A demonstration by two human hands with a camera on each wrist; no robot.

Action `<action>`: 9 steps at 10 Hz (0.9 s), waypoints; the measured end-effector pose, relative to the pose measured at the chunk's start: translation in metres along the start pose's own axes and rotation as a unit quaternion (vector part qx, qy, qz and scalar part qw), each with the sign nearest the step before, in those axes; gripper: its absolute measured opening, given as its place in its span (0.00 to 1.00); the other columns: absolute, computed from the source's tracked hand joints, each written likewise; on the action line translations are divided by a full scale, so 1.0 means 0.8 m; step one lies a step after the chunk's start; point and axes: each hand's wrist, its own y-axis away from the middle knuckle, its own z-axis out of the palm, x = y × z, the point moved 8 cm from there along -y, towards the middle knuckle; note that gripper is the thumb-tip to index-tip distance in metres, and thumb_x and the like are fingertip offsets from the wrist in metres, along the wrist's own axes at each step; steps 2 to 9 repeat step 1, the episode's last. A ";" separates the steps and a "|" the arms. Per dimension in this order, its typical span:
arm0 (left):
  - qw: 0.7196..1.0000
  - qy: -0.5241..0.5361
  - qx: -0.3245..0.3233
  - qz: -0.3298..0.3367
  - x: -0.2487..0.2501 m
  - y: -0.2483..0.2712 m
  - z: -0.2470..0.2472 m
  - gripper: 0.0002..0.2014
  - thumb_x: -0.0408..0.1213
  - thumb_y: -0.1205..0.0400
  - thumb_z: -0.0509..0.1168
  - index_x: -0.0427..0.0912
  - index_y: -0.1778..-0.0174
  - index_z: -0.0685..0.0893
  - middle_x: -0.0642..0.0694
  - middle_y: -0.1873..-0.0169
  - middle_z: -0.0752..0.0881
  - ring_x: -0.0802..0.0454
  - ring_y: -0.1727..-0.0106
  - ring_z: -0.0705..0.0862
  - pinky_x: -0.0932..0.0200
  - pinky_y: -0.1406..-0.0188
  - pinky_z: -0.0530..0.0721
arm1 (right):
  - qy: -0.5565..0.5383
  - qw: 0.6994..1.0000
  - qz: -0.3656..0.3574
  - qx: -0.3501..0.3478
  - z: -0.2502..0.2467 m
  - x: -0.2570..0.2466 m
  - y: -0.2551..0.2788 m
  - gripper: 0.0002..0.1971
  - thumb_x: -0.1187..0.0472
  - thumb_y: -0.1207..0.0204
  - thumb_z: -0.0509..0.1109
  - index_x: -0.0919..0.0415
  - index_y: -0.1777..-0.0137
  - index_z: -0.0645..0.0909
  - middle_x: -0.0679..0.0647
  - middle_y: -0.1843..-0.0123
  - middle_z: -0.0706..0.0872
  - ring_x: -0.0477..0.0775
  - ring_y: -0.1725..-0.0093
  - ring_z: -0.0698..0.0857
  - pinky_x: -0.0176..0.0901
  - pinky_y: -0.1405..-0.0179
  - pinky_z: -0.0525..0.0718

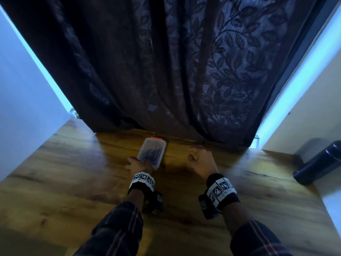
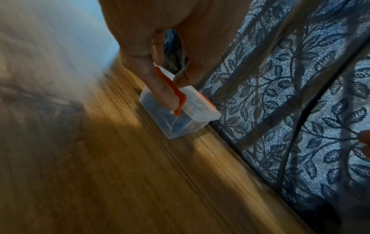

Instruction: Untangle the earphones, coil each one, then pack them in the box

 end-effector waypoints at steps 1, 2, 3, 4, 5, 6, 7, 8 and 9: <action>1.000 -0.018 0.017 0.013 -0.001 0.003 -0.003 0.33 0.41 0.17 0.65 0.29 0.20 0.62 0.26 0.24 0.68 0.28 0.25 0.72 0.38 0.27 0.72 | -0.004 0.999 -0.006 0.040 -0.012 -0.009 -0.002 0.14 0.60 0.17 0.67 0.57 0.33 0.85 0.56 0.34 0.87 0.57 0.35 0.85 0.50 0.33 0.83; 1.000 -0.018 0.017 0.013 -0.001 0.003 -0.003 0.33 0.41 0.17 0.65 0.29 0.20 0.62 0.26 0.24 0.68 0.28 0.25 0.72 0.38 0.27 0.72 | -0.004 0.999 -0.006 0.040 -0.012 -0.009 -0.002 0.14 0.60 0.17 0.67 0.57 0.33 0.85 0.56 0.34 0.87 0.57 0.35 0.85 0.50 0.33 0.83; 1.000 -0.018 0.017 0.013 -0.001 0.003 -0.003 0.33 0.41 0.17 0.65 0.29 0.20 0.62 0.26 0.24 0.68 0.28 0.25 0.72 0.38 0.27 0.72 | -0.004 0.999 -0.006 0.040 -0.012 -0.009 -0.002 0.14 0.60 0.17 0.67 0.57 0.33 0.85 0.56 0.34 0.87 0.57 0.35 0.85 0.50 0.33 0.83; 1.000 -0.018 0.017 0.013 -0.001 0.003 -0.003 0.33 0.41 0.17 0.65 0.29 0.20 0.62 0.26 0.24 0.68 0.28 0.25 0.72 0.38 0.27 0.72 | -0.004 0.999 -0.006 0.040 -0.012 -0.009 -0.002 0.14 0.60 0.17 0.67 0.57 0.33 0.85 0.56 0.34 0.87 0.57 0.35 0.85 0.50 0.33 0.83; 1.000 -0.018 0.017 0.013 -0.001 0.003 -0.003 0.33 0.41 0.17 0.65 0.29 0.20 0.62 0.26 0.24 0.68 0.28 0.25 0.72 0.38 0.27 0.72 | -0.004 0.999 -0.006 0.040 -0.012 -0.009 -0.002 0.14 0.60 0.17 0.67 0.57 0.33 0.85 0.56 0.34 0.87 0.57 0.35 0.85 0.50 0.33 0.83; 1.000 -0.018 0.017 0.013 -0.001 0.003 -0.003 0.33 0.41 0.17 0.65 0.29 0.20 0.62 0.26 0.24 0.68 0.28 0.25 0.72 0.38 0.27 0.72 | -0.004 0.999 -0.006 0.040 -0.012 -0.009 -0.002 0.14 0.60 0.17 0.67 0.57 0.33 0.85 0.56 0.34 0.87 0.57 0.35 0.85 0.50 0.33 0.83; 1.000 -0.018 0.017 0.013 -0.001 0.003 -0.003 0.33 0.41 0.17 0.65 0.29 0.20 0.62 0.26 0.24 0.68 0.28 0.25 0.72 0.38 0.27 0.72 | -0.004 0.999 -0.006 0.040 -0.012 -0.009 -0.002 0.14 0.60 0.17 0.67 0.57 0.33 0.85 0.56 0.34 0.87 0.57 0.35 0.85 0.50 0.33 0.83; 1.000 -0.018 0.017 0.013 -0.001 0.003 -0.003 0.33 0.41 0.17 0.65 0.29 0.20 0.62 0.26 0.24 0.68 0.28 0.25 0.72 0.38 0.27 0.72 | -0.004 0.999 -0.006 0.040 -0.012 -0.009 -0.002 0.14 0.60 0.17 0.67 0.57 0.33 0.85 0.56 0.34 0.87 0.57 0.35 0.85 0.50 0.33 0.83; 1.000 -0.018 0.017 0.013 -0.001 0.003 -0.003 0.33 0.41 0.17 0.65 0.29 0.20 0.62 0.26 0.24 0.68 0.28 0.25 0.72 0.38 0.27 0.72 | -0.004 0.999 -0.006 0.040 -0.012 -0.009 -0.002 0.14 0.60 0.17 0.67 0.57 0.33 0.85 0.56 0.34 0.87 0.57 0.35 0.85 0.50 0.33 0.83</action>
